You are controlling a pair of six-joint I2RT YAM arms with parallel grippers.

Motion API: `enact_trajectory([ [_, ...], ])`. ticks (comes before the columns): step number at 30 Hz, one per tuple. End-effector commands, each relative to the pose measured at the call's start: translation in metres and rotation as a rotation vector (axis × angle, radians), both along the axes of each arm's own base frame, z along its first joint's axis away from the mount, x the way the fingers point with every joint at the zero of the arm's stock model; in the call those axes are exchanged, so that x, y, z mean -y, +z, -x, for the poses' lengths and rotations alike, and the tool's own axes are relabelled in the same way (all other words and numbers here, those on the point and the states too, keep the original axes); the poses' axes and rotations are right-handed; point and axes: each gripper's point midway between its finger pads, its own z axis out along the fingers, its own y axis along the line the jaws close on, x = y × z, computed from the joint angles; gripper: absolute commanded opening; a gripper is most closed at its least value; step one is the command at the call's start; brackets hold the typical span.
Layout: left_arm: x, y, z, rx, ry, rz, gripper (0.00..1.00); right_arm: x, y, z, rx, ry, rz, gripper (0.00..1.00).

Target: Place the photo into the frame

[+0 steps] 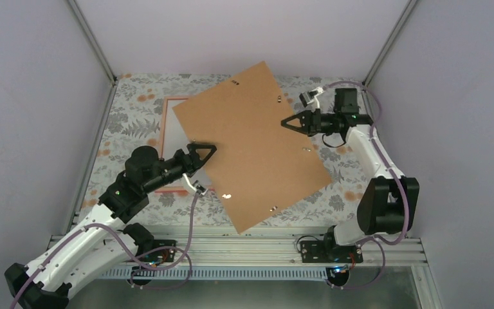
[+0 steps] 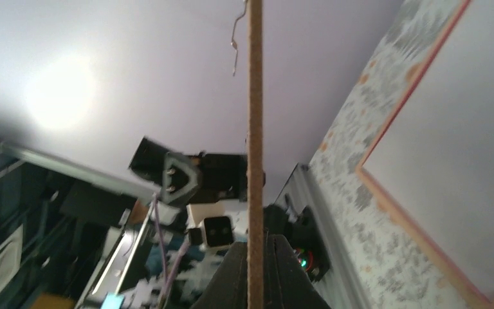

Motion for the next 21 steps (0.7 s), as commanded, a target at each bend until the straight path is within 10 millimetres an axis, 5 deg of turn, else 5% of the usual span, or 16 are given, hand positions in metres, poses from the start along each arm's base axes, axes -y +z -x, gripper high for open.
enact_trajectory([
  [1,-0.011,0.018,-0.021,0.001,0.149,0.098,0.94,0.026,0.036,-0.031,0.121,-0.216,0.019,0.04],
  [10,-0.049,0.032,-0.085,-0.365,0.634,0.456,1.00,0.037,0.047,-0.070,0.002,-0.425,-0.111,0.04],
  [16,-0.065,0.057,-0.126,-0.735,0.845,0.892,1.00,0.026,0.025,-0.093,-0.101,-0.506,-0.158,0.04],
  [21,-0.113,0.075,-0.155,-0.978,0.903,1.206,1.00,0.004,0.002,-0.103,-0.118,-0.519,-0.165,0.04],
])
